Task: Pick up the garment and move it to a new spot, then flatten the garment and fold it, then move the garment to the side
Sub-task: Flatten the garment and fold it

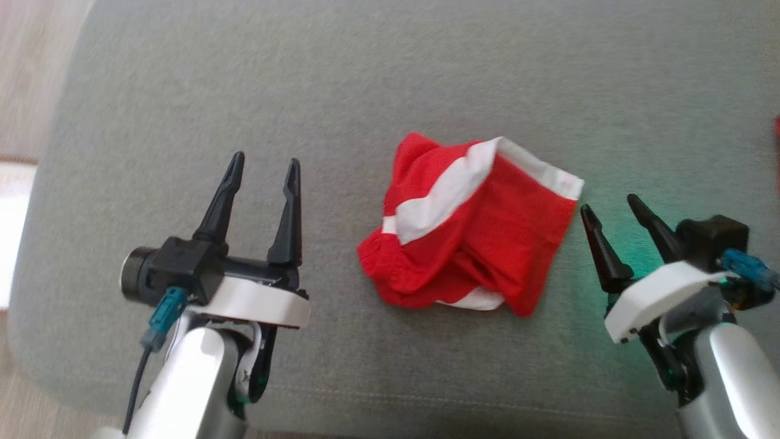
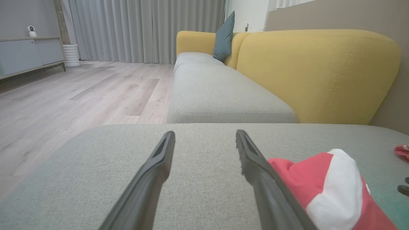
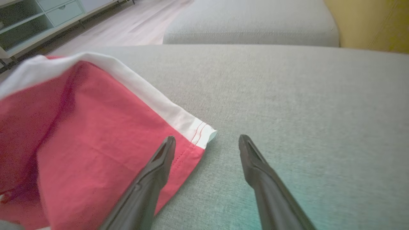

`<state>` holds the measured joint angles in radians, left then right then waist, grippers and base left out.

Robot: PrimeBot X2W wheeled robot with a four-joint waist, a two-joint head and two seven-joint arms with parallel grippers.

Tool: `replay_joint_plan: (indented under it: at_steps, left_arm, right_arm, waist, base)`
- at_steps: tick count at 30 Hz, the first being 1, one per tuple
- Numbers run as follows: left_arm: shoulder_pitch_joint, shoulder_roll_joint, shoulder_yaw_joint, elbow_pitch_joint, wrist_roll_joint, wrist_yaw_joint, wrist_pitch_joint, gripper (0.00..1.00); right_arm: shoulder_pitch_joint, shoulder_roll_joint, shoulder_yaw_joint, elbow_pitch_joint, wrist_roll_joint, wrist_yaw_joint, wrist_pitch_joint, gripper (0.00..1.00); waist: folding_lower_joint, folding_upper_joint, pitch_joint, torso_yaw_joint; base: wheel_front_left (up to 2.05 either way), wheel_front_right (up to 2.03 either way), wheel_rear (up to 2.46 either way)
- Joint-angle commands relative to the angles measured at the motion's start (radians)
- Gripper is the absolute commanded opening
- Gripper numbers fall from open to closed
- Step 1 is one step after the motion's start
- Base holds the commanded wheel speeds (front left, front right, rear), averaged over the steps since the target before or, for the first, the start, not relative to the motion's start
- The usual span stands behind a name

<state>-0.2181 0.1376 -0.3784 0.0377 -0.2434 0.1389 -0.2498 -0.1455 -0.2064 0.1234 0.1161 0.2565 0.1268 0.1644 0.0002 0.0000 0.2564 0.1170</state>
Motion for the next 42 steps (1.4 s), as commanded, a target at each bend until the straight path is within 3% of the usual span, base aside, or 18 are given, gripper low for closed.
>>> replay_joint_plan:
  at_steps: [1, 9, 10, 12, 16, 21, 28, 34, 38, 39, 40, 42]
  left_arm:
    - [-0.046, 0.0, 0.028, -0.026, 0.014, -0.009, -0.012, 1.0]
    - [-0.063, -0.02, 0.037, -0.027, 0.037, -0.025, -0.012, 1.0]
    - [-0.064, -0.022, 0.041, -0.03, 0.04, -0.026, -0.012, 1.0]
    - [-0.063, -0.026, 0.049, -0.036, 0.047, -0.03, -0.012, 1.0]
    - [-0.056, -0.033, 0.066, -0.047, 0.059, -0.035, -0.012, 1.0]
    - [-0.039, -0.04, 0.09, -0.05, 0.071, -0.042, -0.012, 1.0]
    - [-0.019, -0.051, 0.105, -0.049, 0.083, -0.053, -0.012, 1.0]
    - [-0.005, -0.06, 0.119, -0.034, 0.08, -0.057, -0.012, 1.0]
    - [0.027, -0.062, 0.153, -0.029, 0.073, -0.047, -0.012, 1.0]
    - [0.037, -0.062, 0.161, -0.027, 0.073, -0.045, -0.012, 1.0]
    - [0.046, -0.062, 0.168, -0.024, 0.071, -0.044, -0.012, 1.0]
    - [0.065, -0.061, 0.18, -0.019, 0.07, -0.044, -0.012, 1.0]
  right_arm:
    - [-0.042, -0.023, 0.033, 0.011, 0.014, 0.004, -0.008, 1.0]
    - [-0.129, -0.025, 0.087, 0.189, 0.06, 0.004, 0.001, 1.0]
    - [-0.139, -0.028, 0.096, 0.204, 0.067, 0.004, -0.002, 0.9]
    - [-0.15, -0.034, 0.104, 0.231, 0.077, 0.004, -0.007, 0.0]
    - [-0.155, -0.058, 0.11, 0.22, 0.073, 0.004, -0.049, 0.0]
    - [-0.133, -0.094, 0.08, 0.119, 0.035, 0.004, -0.084, 0.0]
    - [-0.026, -0.162, -0.009, -0.017, -0.008, 0.004, -0.023, 0.0]
    - [0.098, -0.203, -0.064, -0.001, -0.023, 0.004, -0.013, 0.0]
    - [0.134, -0.17, -0.08, 0.039, -0.022, 0.004, -0.047, 0.02]
    - [0.135, -0.161, -0.081, 0.049, -0.024, 0.004, -0.054, 0.81]
    - [0.133, -0.149, -0.083, 0.054, -0.022, 0.004, -0.066, 1.0]
    - [0.127, -0.128, -0.09, 0.056, -0.028, 0.004, -0.094, 1.0]
  waist:
    - [-0.0002, 0.0, 0.04, 0.039]
    - [-0.0002, 0.0, 0.062, 0.046]
    - [-0.0002, 0.0, 0.063, 0.045]
    - [-0.0002, 0.0, 0.062, 0.043]
    - [-0.0002, 0.0, 0.054, 0.035]
    - [-0.0002, 0.0, 0.031, 0.011]
    - [-0.0002, 0.0, 0.009, -0.019]
    - [-0.0002, 0.0, -0.01, -0.019]
    - [-0.0002, 0.0, -0.032, -0.029]
    - [-0.0002, 0.0, -0.037, -0.032]
    - [-0.0002, 0.0, -0.043, -0.035]
    - [-0.0002, 0.0, -0.056, -0.04]
  base:
    - [0.0, 0.0, 0.0]
    - [0.0, 0.0, 0.0]
    - [0.0, 0.0, 0.0]
    - [0.0, 0.0, 0.0]
    - [0.0, 0.0, 0.0]
    - [0.0, 0.0, 0.0]
    - [0.0, 0.0, 0.0]
    - [0.0, 0.0, 0.0]
    - [0.0, 0.0, 0.0]
    - [0.0, 0.0, 0.0]
    - [0.0, 0.0, 0.0]
    - [0.0, 0.0, 0.0]
